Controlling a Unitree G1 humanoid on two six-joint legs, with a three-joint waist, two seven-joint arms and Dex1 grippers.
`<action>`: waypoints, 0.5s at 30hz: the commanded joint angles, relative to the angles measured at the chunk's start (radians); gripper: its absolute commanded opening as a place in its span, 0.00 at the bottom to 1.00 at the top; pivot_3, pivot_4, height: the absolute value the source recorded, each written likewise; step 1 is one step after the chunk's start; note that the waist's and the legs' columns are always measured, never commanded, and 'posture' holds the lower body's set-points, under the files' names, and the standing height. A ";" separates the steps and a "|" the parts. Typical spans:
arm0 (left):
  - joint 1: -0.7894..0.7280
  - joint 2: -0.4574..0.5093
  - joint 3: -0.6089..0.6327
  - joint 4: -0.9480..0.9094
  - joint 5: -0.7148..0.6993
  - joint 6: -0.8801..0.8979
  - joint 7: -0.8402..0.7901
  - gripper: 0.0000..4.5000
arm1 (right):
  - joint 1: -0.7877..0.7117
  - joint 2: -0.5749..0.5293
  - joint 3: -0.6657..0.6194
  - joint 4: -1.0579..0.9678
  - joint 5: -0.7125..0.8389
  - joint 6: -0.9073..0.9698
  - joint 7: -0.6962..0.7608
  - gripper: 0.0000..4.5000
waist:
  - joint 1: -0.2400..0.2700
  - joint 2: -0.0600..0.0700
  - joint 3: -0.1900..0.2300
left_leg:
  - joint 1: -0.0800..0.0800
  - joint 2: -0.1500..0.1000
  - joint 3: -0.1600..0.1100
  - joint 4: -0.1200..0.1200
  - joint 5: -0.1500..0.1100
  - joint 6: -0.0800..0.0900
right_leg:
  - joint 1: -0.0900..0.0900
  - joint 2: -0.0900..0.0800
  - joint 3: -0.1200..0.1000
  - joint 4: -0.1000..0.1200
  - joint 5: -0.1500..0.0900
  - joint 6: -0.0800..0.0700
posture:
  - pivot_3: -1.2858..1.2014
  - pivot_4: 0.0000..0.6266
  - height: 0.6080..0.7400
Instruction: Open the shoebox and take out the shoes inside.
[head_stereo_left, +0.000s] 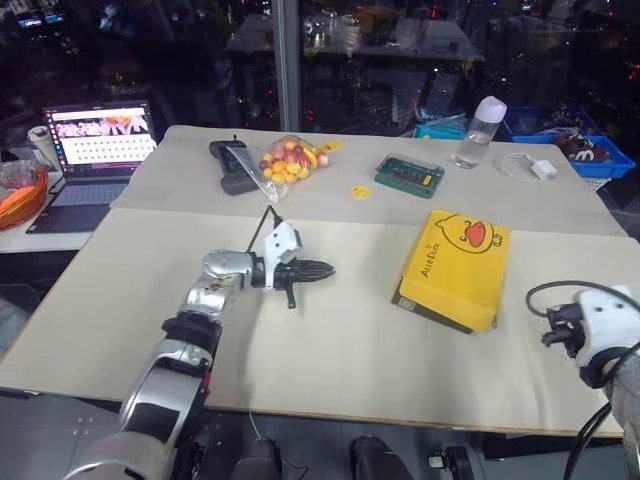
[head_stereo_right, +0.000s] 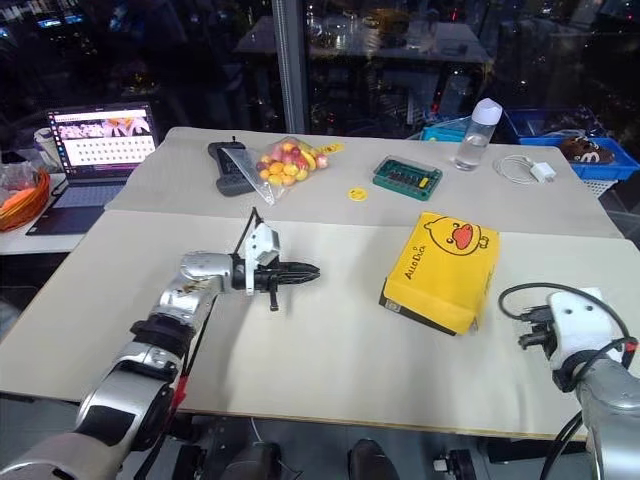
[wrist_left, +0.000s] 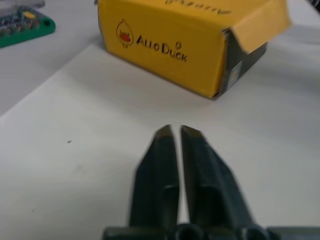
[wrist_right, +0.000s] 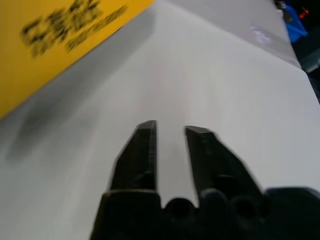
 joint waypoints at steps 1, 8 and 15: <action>-0.063 -0.052 -0.024 0.085 0.057 -0.092 0.033 0.00 | -0.031 -0.060 0.094 0.007 -0.076 -0.011 0.010 0.01 | 0.000 0.000 0.000 | 0.000 0.000 0.000 0.000 0.000 0.000 | 0.000 0.000 0.000 0.000 0.000 0.000 | 0.52 0.24 0.67; -0.207 -0.237 -0.033 0.284 0.118 -0.163 0.123 0.00 | -0.186 -0.068 0.208 0.075 -0.143 0.037 -0.016 0.01 | 0.007 -0.001 0.001 | -0.003 -0.001 -0.001 0.004 0.000 0.000 | -0.001 0.000 0.000 0.000 0.001 0.002 | 0.52 0.24 0.67; -0.266 -0.347 -0.044 0.381 0.164 -0.214 0.121 0.00 | -0.299 -0.052 0.277 0.142 -0.148 0.013 0.013 0.01 | 0.008 -0.001 0.000 | -0.007 -0.001 -0.001 0.004 0.000 0.001 | -0.005 0.000 0.000 0.000 0.001 0.002 | 0.52 0.24 0.67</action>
